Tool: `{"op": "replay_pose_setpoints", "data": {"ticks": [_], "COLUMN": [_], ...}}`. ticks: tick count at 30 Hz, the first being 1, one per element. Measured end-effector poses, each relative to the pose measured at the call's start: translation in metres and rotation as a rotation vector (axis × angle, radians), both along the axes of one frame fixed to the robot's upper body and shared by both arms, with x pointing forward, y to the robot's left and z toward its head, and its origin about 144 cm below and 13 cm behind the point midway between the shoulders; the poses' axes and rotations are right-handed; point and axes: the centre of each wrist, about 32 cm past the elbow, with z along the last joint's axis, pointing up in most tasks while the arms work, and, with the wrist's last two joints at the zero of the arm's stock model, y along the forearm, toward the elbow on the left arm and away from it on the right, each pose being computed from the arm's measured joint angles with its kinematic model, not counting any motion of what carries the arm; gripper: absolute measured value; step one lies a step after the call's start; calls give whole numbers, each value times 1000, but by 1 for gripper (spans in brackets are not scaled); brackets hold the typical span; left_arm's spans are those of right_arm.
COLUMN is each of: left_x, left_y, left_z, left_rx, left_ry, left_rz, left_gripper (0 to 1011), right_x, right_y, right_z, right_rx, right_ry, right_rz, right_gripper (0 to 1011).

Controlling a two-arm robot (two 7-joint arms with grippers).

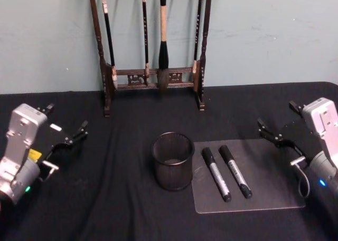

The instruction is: Pick up the water-based marker from the table and place it into the pen holder.

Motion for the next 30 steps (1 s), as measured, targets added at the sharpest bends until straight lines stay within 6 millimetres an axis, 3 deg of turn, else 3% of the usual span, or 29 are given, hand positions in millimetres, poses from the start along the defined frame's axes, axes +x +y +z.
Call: {"op": "replay_pose_setpoints", "data": {"ticks": [30], "left_x": [0], "left_y": [0], "left_z": [0], "left_rx": [0], "left_ry": [0], "left_rz": [0], "left_gripper": [1009], "right_x": [-4], "right_y": [7], "right_z": [7], "right_rx": [57], "right_ry": [30], "right_rz": [23], "right_gripper": [1002]}}
